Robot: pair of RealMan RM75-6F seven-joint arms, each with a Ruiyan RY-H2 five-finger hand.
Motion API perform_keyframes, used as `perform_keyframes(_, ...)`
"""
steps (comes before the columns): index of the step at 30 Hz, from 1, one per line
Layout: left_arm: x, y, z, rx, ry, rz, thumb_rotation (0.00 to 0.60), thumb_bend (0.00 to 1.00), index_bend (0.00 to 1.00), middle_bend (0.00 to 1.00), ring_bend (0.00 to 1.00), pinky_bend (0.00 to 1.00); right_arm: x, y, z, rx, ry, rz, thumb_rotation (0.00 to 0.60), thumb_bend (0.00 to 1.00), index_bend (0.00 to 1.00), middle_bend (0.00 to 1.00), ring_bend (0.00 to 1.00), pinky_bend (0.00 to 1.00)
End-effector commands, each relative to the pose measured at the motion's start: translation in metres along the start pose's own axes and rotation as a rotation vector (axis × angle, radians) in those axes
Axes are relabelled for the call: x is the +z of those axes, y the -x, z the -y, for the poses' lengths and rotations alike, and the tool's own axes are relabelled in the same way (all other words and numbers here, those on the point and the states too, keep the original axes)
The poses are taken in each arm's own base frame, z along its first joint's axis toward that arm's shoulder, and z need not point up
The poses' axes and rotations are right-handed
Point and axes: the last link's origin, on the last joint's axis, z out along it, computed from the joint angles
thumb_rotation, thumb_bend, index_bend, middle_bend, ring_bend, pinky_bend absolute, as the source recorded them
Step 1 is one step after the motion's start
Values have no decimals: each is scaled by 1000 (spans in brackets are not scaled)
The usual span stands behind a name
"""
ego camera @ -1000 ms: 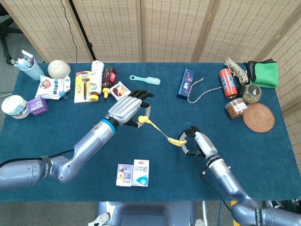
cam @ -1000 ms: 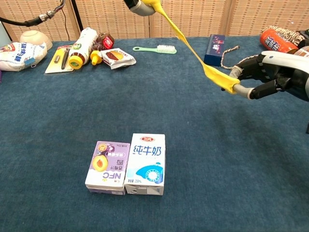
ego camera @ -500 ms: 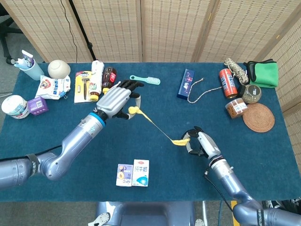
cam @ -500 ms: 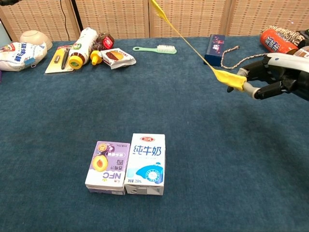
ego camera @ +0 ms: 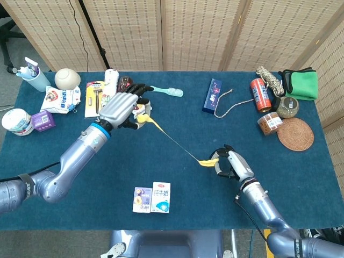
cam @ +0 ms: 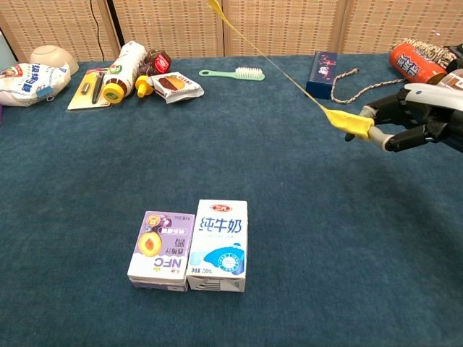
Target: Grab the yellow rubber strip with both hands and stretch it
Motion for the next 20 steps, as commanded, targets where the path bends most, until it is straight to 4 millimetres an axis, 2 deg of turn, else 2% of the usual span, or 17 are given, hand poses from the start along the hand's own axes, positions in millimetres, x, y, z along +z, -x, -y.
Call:
perform_keyframes(1,-2,-7,10,11,-26,-17,600,645,840,142,0,0,0,0,-2,1,5,1,600,630,666,375,216,0)
perform_keyframes(10,-6,-14,30,24,-68,-31,600,639,837,142,0,0,1,0,-4,4,11,0,600,630,664,374,216,0)
perform_keyframes(20,-8,-8,27,23,-48,-11,600,636,834,142,0,0,0,0,-2,5,5,0,600,630,664,375,217,0)
